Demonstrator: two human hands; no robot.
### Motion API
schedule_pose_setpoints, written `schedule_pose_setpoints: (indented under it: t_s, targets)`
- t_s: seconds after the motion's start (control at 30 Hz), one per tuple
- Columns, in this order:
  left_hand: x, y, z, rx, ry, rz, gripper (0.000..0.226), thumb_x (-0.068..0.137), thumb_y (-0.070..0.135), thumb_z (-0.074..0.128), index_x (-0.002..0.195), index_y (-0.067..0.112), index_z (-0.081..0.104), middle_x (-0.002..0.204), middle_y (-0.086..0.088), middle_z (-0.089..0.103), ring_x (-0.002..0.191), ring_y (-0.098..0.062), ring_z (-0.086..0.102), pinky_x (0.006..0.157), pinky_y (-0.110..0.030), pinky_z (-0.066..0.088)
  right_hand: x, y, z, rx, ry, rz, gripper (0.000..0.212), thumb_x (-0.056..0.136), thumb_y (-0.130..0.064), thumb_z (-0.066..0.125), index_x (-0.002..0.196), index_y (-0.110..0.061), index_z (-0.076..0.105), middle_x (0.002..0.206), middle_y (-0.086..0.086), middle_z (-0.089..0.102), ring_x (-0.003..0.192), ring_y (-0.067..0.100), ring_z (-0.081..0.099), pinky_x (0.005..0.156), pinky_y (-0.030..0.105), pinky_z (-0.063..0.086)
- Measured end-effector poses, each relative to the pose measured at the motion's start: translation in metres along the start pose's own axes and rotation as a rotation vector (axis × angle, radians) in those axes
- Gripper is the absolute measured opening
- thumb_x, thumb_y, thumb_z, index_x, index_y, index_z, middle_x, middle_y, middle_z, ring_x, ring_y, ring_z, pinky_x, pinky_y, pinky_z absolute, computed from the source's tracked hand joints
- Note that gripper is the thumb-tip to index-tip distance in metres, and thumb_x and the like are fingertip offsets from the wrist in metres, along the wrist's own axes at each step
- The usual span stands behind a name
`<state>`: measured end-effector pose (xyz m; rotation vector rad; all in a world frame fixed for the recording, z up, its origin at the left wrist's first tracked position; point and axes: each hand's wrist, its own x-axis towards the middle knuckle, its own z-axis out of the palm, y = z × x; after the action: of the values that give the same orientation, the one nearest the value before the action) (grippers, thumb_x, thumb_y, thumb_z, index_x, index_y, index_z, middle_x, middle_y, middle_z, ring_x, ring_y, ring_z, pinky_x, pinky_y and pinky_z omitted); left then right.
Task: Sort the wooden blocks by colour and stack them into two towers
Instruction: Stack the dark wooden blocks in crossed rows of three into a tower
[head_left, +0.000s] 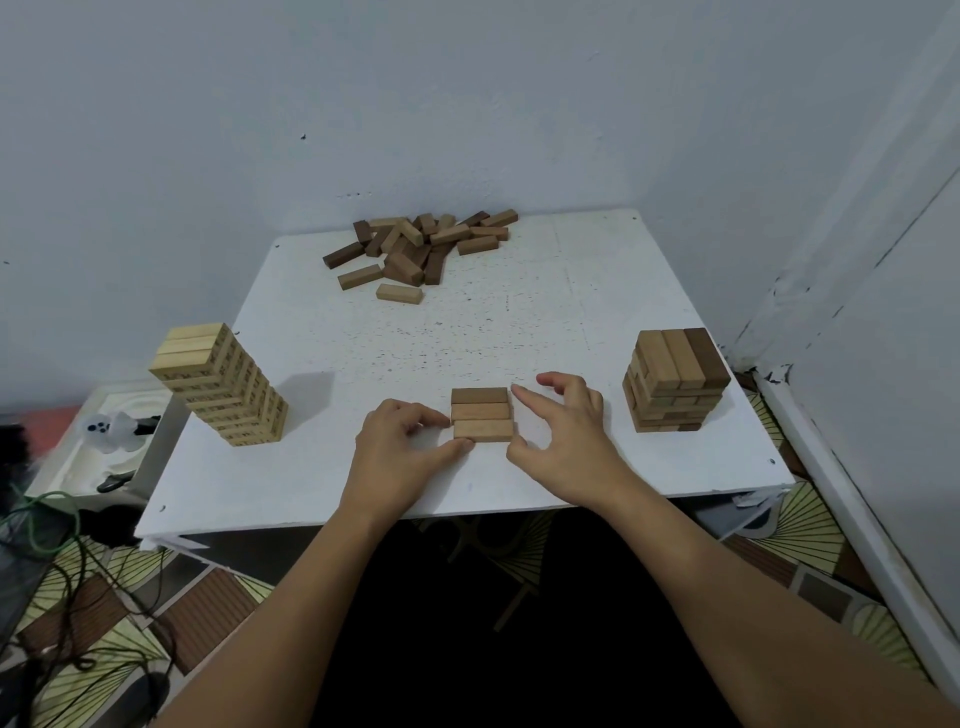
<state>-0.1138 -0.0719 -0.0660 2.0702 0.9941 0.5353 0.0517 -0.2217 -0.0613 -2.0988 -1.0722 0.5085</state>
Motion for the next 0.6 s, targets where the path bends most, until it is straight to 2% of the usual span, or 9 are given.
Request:
schedule_pose_setpoints:
  t_s: [0.13,0.23,0.4,0.6]
  targets:
    - [0.0013,-0.0005,-0.0010,-0.003,-0.005,0.001,0.027,0.072,0.047,0.091,0.095,0.040,0.076,0.105,0.014,0.061,0.109,0.000,0.053,0.089,-0.022,0.043,0.0025,0.0004,-0.0017,-0.026,-0.012,-0.008,0.056,0.093,-0.035,0.065,0.148,-0.035,0.054,0.149,-0.011,0.025,0.139,0.008,0.014,0.114,0.023,0.017]
    - [0.0005,-0.0006,-0.0010,-0.011,-0.007,-0.007,0.028,0.073,0.046,0.090,0.096,0.040,0.077,0.104,0.014,0.060,0.108,0.002,0.053,0.087,-0.018,0.040,0.0028,-0.0006,-0.0007,-0.039,-0.006,-0.018,0.053,0.095,-0.034,0.065,0.146,-0.035,0.056,0.149,-0.010,0.027,0.134,0.003,0.013,0.111,0.021,0.014]
    - [0.0010,0.0000,-0.0009,-0.010,-0.004,-0.006,0.027,0.074,0.044,0.091,0.097,0.038,0.078,0.104,0.014,0.061,0.107,0.004,0.053,0.084,-0.012,0.038,0.0039,-0.0010,0.0009,-0.046,0.006,-0.011,0.054,0.093,-0.035,0.067,0.146,-0.035,0.056,0.150,-0.010,0.028,0.134,0.004,0.014,0.111,0.020,0.013]
    - [0.0003,-0.0007,-0.0007,-0.012,0.007,-0.006,0.026,0.073,0.043,0.091,0.096,0.038,0.078,0.103,0.014,0.060,0.105,0.004,0.054,0.083,-0.011,0.037,0.0027,-0.0020,0.0004,-0.019,0.033,-0.011,0.051,0.092,-0.035,0.070,0.142,-0.035,0.059,0.147,-0.010,0.029,0.133,0.005,0.016,0.108,0.019,0.015]
